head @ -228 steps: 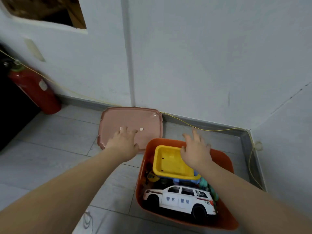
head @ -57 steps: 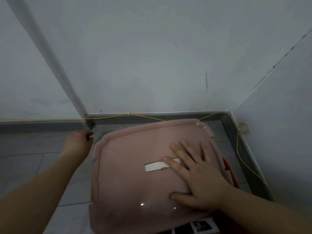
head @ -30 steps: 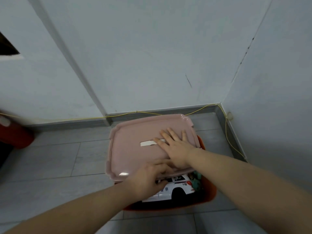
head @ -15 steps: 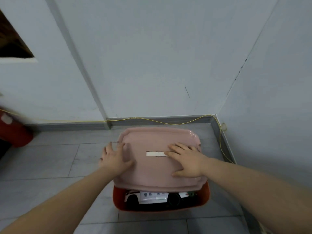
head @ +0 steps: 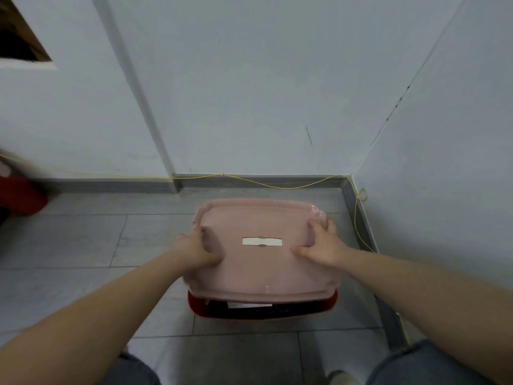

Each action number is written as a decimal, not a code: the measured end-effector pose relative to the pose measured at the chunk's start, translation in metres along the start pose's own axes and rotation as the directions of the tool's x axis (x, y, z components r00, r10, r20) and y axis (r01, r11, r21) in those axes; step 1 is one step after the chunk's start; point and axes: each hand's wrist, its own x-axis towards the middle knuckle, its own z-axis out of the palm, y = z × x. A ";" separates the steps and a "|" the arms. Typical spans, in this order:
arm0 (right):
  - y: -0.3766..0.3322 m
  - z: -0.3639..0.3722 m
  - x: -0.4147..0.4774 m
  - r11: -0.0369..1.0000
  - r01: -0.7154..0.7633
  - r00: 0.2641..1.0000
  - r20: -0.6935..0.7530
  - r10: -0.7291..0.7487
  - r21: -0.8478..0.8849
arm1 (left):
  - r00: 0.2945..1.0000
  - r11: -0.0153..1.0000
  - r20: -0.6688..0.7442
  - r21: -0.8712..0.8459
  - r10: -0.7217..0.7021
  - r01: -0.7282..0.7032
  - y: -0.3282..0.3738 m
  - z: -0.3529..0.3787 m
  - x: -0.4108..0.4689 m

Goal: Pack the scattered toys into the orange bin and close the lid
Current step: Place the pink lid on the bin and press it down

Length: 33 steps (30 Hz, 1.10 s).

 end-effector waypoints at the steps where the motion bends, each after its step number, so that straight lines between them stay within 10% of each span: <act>1: 0.001 0.000 -0.003 1.000 0.001 1.000 0.020 -0.001 -0.019 | 1.000 1.000 0.014 0.001 -0.008 0.008 -0.001 0.001 -0.005; 33: 0.029 0.014 0.013 0.975 0.023 0.998 0.044 -0.034 0.219 | 0.990 0.938 0.053 -0.314 -0.133 0.143 -0.003 0.031 -0.005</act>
